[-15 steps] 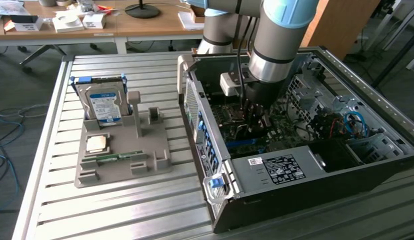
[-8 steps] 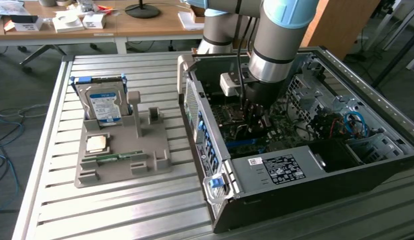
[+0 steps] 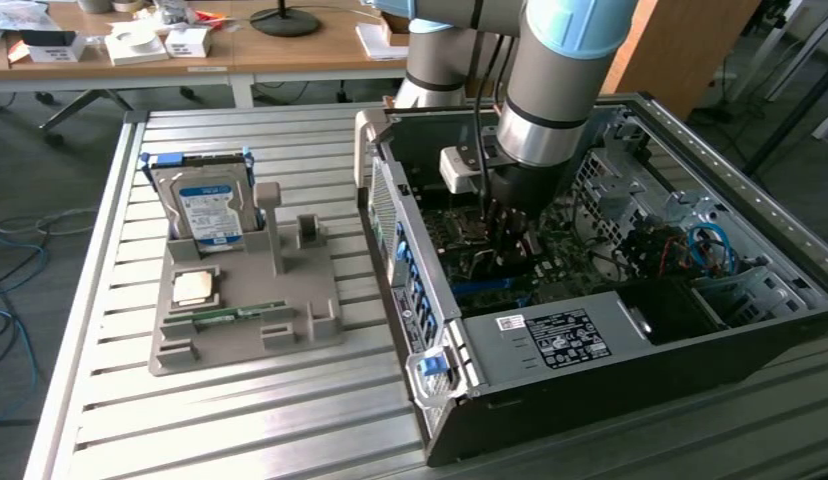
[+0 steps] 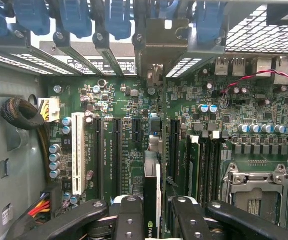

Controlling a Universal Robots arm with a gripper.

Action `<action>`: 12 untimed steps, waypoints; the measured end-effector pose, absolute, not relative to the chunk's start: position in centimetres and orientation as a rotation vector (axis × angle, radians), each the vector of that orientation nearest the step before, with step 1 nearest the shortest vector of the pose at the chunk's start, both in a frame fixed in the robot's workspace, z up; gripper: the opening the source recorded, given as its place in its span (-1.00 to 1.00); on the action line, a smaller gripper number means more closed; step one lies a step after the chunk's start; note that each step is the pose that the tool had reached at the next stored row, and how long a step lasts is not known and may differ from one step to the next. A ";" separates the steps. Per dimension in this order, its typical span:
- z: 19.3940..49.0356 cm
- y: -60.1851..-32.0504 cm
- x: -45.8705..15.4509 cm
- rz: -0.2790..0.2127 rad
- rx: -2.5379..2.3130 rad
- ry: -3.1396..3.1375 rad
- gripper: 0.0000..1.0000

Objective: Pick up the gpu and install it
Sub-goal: 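Insert the gpu into the slot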

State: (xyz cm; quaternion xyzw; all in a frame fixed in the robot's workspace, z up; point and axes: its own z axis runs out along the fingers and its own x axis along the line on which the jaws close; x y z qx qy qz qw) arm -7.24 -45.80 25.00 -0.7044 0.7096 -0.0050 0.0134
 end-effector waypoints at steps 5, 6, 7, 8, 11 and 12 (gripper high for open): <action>25.0 -45.8 -7.3 -0.016 -2.194 2.211 -0.47; 25.0 -45.8 -7.3 -0.016 -2.194 2.211 -0.47; 25.0 -45.8 -7.3 -0.016 -2.194 2.211 -0.47; 25.0 -45.8 -7.3 -0.016 -2.194 2.211 -0.47; 25.0 -45.8 -7.3 -0.016 -2.195 2.211 -0.47; 25.0 -45.8 -7.3 -0.016 -2.195 2.211 -0.47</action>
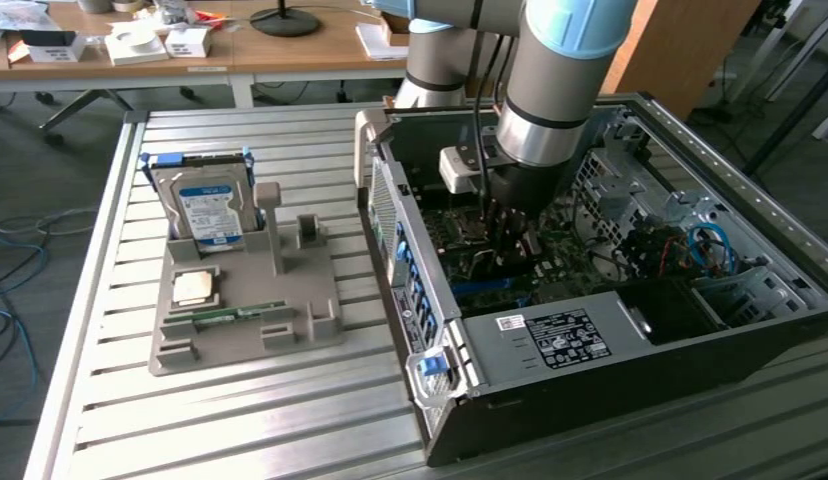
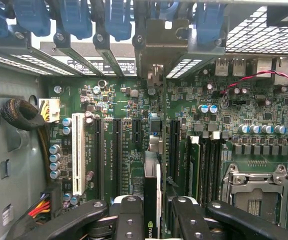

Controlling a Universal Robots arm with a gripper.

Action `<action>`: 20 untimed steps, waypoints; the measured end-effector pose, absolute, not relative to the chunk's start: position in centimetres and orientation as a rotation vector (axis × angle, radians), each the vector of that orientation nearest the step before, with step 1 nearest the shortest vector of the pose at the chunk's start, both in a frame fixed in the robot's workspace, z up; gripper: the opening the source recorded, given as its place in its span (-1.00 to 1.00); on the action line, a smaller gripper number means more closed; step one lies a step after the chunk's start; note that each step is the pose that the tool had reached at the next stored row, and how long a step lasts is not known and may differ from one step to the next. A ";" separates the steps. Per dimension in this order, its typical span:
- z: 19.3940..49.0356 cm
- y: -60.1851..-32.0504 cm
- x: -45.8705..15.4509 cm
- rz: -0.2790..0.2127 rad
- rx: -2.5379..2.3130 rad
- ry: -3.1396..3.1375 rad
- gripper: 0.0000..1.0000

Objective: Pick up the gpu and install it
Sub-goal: 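Insert the gpu into the slot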

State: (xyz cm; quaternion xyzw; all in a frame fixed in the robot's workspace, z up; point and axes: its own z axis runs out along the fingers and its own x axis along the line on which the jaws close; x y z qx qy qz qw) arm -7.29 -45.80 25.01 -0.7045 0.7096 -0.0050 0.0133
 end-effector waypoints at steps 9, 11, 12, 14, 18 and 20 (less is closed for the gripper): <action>25.0 -45.8 -7.3 -0.016 -2.195 2.211 -0.47; 24.9 -45.8 -7.3 -0.015 -2.194 2.211 -0.47; 24.9 -45.8 -7.3 -0.016 -2.194 2.211 -0.47; 24.9 -45.8 -7.3 -0.016 -2.194 2.211 -0.47; 24.9 -45.9 -7.3 -0.016 -2.194 2.211 -0.47; 24.9 -45.9 -7.3 -0.016 -2.194 2.211 -0.47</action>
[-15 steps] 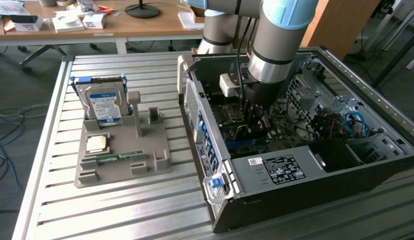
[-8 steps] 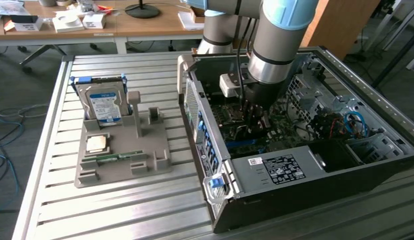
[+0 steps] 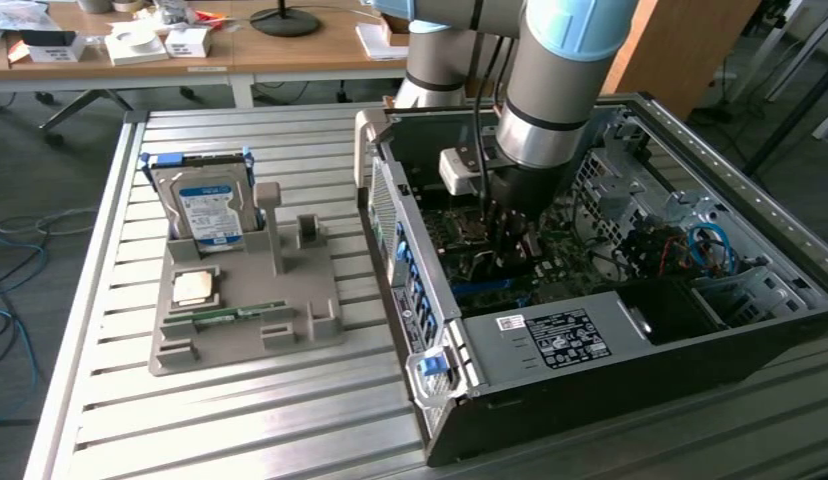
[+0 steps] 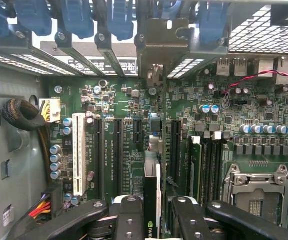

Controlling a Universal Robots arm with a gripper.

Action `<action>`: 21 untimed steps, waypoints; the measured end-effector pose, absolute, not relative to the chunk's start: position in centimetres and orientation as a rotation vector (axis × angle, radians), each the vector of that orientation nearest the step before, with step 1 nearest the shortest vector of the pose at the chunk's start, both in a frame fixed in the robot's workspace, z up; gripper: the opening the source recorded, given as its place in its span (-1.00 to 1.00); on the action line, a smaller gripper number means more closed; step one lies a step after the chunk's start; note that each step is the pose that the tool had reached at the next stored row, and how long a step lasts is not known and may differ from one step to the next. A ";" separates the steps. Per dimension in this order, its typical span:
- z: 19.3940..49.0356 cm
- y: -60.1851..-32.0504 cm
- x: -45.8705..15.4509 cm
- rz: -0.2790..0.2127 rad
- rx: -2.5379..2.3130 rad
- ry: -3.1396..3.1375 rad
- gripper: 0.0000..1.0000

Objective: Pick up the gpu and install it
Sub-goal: 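Insert the gpu into the slot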

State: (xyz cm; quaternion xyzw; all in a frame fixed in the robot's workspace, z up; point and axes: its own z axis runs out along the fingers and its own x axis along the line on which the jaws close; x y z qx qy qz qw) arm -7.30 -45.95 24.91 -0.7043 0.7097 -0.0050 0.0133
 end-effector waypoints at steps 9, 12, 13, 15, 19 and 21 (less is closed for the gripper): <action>24.8 -46.0 -7.3 -0.016 -2.194 2.211 -0.47; 24.7 -46.0 -7.3 -0.016 -2.194 2.211 -0.47; 24.7 -46.0 -7.3 -0.016 -2.194 2.211 -0.47; 24.7 -46.0 -7.3 -0.016 -2.194 2.211 -0.47; 24.6 -46.0 -7.3 -0.016 -2.194 2.211 -0.47; 24.6 -46.0 -7.3 -0.016 -2.194 2.211 -0.47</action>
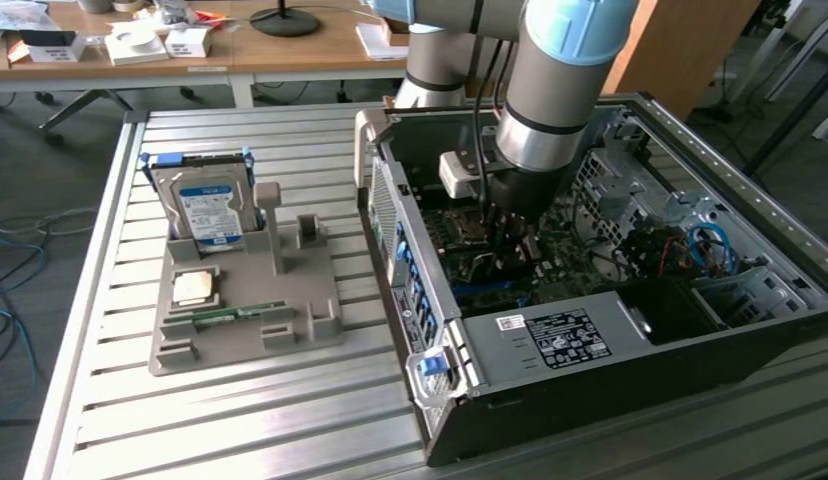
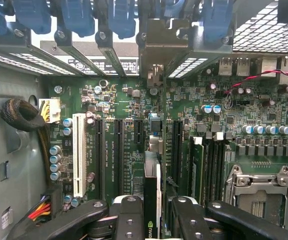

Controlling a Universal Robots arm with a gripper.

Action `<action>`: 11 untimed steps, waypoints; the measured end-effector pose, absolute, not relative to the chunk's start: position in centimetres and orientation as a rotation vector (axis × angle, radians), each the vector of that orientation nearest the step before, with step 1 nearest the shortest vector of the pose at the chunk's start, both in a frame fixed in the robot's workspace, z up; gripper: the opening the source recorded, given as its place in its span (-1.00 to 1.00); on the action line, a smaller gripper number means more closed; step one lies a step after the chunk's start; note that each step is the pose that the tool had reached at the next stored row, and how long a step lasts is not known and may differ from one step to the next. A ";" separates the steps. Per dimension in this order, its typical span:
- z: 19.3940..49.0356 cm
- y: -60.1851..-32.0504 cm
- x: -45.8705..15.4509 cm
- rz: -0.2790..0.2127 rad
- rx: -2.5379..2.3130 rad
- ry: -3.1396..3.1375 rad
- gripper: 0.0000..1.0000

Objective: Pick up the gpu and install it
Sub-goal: 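Insert the gpu into the slot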

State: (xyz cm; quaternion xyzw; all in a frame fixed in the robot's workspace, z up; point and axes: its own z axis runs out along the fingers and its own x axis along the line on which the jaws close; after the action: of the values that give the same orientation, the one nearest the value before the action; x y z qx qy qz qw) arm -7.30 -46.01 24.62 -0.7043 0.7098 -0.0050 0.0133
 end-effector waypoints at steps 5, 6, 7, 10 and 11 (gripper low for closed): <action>24.6 -46.0 -7.3 -0.016 -2.194 2.211 -0.47; 24.5 -46.0 -7.3 -0.016 -2.194 2.211 -0.47; 24.5 -46.0 -7.3 -0.016 -2.194 2.211 -0.47; 24.5 -46.0 -7.3 -0.016 -2.194 2.211 -0.47; 24.6 -46.0 -7.3 -0.016 -2.194 2.211 -0.47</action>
State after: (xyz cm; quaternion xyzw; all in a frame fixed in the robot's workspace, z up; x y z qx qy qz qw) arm -7.30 -46.01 24.56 -0.7043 0.7098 -0.0050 0.0134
